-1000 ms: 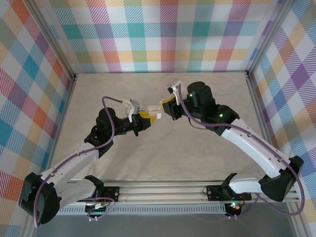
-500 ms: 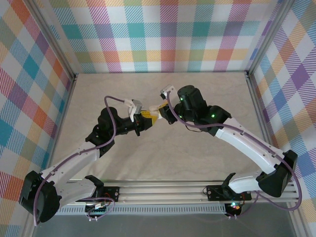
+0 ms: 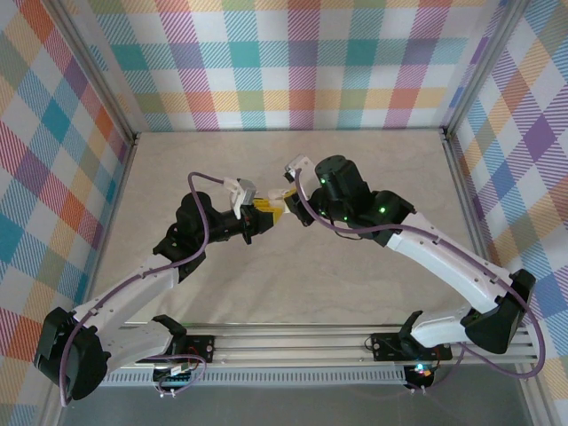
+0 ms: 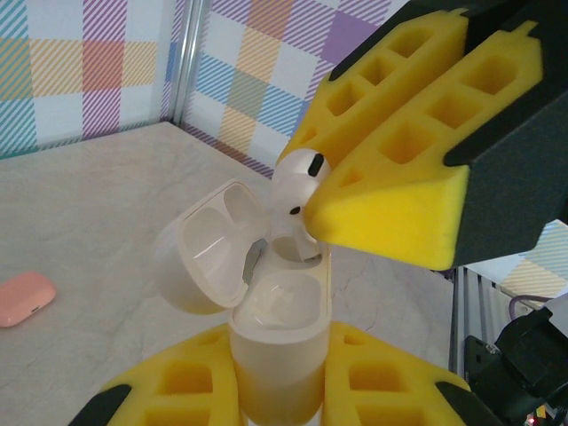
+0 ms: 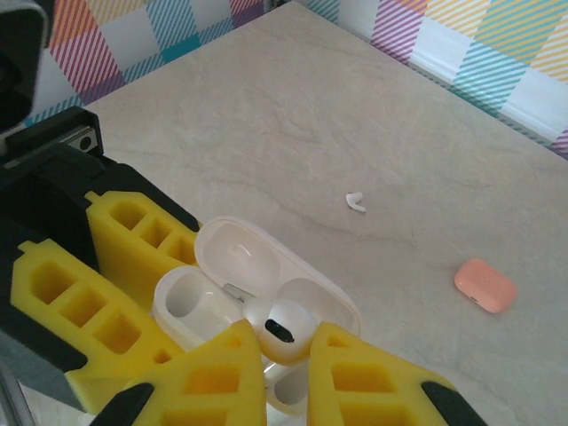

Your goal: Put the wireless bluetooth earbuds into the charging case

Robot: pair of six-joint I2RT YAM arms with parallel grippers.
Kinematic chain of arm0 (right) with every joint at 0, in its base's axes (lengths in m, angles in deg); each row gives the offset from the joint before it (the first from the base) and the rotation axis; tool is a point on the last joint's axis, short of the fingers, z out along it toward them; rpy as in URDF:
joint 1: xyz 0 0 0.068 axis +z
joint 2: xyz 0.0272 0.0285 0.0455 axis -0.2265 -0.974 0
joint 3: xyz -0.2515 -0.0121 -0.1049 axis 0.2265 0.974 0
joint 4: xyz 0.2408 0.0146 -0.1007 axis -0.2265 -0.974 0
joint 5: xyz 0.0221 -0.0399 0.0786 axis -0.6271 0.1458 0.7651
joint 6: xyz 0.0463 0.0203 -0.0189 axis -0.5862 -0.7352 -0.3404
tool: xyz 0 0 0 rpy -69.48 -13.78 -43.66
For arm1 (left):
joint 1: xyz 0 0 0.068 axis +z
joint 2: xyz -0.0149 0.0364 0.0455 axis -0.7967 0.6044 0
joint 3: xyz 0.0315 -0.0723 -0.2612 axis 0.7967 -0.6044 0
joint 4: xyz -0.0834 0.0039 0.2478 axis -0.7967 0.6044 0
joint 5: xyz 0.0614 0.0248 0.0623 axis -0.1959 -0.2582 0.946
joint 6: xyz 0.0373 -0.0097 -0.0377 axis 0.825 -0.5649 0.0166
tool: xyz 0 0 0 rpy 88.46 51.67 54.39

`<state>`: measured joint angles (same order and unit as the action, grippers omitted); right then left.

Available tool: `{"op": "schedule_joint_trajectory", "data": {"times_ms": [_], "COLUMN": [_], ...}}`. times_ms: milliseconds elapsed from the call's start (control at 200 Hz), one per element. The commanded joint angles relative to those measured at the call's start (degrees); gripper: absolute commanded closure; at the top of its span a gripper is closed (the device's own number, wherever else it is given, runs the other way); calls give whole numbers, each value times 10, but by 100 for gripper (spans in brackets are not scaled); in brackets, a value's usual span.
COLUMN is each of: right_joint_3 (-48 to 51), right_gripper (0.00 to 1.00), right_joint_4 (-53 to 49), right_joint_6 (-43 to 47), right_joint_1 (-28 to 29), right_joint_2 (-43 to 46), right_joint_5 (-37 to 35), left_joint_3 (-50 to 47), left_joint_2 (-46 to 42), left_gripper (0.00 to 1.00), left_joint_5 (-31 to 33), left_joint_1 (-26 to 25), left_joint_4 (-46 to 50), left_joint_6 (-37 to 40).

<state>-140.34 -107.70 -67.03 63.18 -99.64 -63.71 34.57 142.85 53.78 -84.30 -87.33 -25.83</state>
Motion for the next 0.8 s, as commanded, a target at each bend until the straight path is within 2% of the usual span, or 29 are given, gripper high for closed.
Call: {"op": "schedule_joint_trajectory", "data": {"times_ms": [0,485,795], "right_joint_3": [-22,-36,-45], "right_gripper": [85,85,85], "right_joint_4": [-21,-52,-64], "right_joint_6": [24,52,48], "right_joint_1": [8,12,16], "right_joint_2": [-6,-9,-28], "right_joint_5": [-13,-30,33], "left_joint_3": [19,12,13], "left_joint_2": [-14,-33,-37], "left_gripper": [100,100,100], "left_joint_5": [7,10,14], "left_joint_1": [-5,-6,-7], "left_joint_4": [-4,2,0], "left_joint_6": [11,10,6]}}
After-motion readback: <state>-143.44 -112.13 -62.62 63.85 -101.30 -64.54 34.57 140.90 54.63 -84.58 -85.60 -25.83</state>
